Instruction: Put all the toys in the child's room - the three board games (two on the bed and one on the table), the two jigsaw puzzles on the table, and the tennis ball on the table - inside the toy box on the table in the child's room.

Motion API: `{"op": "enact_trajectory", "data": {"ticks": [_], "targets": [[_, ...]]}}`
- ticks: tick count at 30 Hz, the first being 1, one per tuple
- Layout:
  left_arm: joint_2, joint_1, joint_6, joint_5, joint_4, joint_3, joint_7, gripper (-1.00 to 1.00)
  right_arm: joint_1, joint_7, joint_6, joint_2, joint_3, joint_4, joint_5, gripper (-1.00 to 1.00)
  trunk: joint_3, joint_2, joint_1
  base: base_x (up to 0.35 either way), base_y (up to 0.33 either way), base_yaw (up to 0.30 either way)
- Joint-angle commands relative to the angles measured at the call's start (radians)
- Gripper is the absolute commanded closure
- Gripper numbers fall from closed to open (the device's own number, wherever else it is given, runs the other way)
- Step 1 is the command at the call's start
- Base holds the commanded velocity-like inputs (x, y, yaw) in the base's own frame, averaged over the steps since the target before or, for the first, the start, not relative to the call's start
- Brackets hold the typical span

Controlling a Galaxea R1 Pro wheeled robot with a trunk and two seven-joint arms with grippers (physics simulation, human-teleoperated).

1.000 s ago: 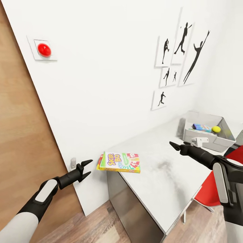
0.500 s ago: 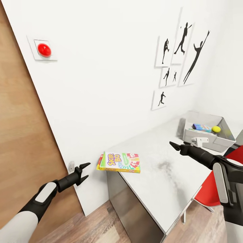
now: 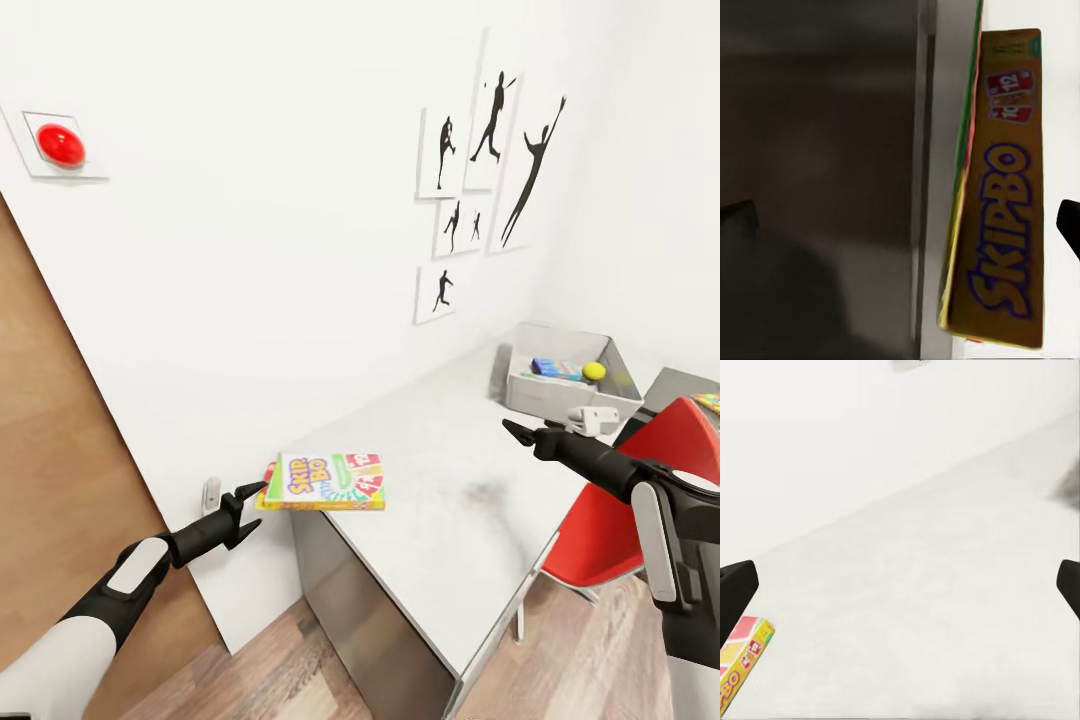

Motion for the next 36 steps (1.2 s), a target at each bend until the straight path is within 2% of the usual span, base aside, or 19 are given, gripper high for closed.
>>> {"op": "enact_trajectory", "data": {"ticks": [1,10,18,36], "targets": [[-0.001,-0.001,0.005,0.004,0.0,0.0,-0.001,-1.0,-0.001,0.0,0.008,0.0,-0.001,0.0,-0.007,-1.0,-0.001,-0.001,0.0,0.0,0.0,-0.089],[-0.009,-0.002,0.006,0.006,-0.01,-0.002,-0.003,-1.0,-0.001,0.0,0.008,0.0,0.001,0.0,-0.008,-1.0,-0.001,-0.001,0.0,0.0,0.0,-0.034],[-0.014,-0.002,0.007,0.006,-0.014,-0.004,-0.037,-1.0,-0.001,0.0,0.008,0.0,0.003,0.0,-0.008,-1.0,-0.001,-0.001,0.0,0.0,0.0,-0.003],[-0.018,-0.002,0.007,0.005,-0.014,-0.012,-0.04,-1.0,-0.001,0.0,0.008,0.0,0.004,0.0,-0.008,-1.0,-0.001,-0.001,0.0,0.0,0.0,-0.065]]}}
